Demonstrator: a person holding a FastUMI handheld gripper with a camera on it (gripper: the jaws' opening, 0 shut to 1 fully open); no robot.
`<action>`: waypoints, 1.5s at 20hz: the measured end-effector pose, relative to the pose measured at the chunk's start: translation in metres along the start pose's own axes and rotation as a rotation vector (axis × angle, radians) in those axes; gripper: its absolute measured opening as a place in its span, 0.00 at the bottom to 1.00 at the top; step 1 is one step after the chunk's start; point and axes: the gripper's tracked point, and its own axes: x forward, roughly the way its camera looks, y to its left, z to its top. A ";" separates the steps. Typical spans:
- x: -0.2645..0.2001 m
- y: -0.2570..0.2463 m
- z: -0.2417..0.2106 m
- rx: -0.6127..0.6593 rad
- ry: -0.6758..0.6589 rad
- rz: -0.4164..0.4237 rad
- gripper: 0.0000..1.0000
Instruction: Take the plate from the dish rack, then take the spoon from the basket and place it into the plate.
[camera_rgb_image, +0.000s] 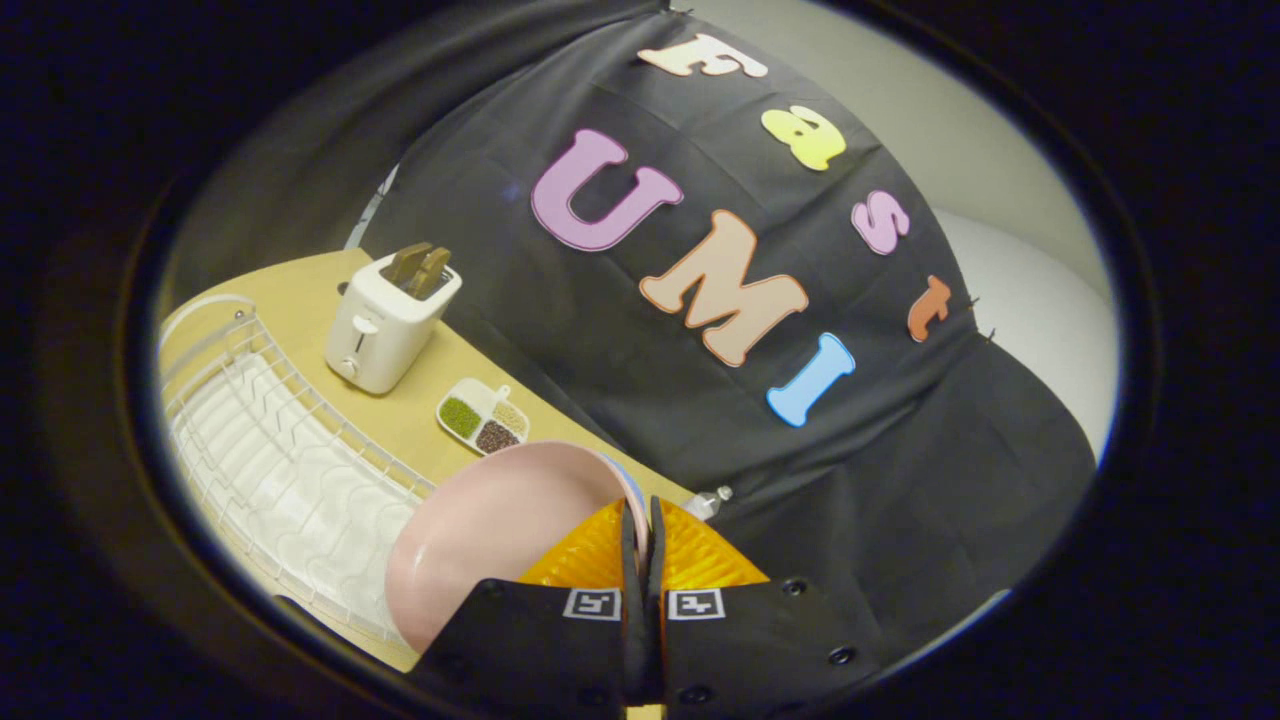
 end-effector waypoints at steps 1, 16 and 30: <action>-0.004 -0.011 -0.007 0.012 0.003 -0.008 0.03; -0.036 -0.105 -0.142 0.260 0.096 -0.031 0.03; -0.039 -0.070 -0.260 0.542 0.153 0.094 0.03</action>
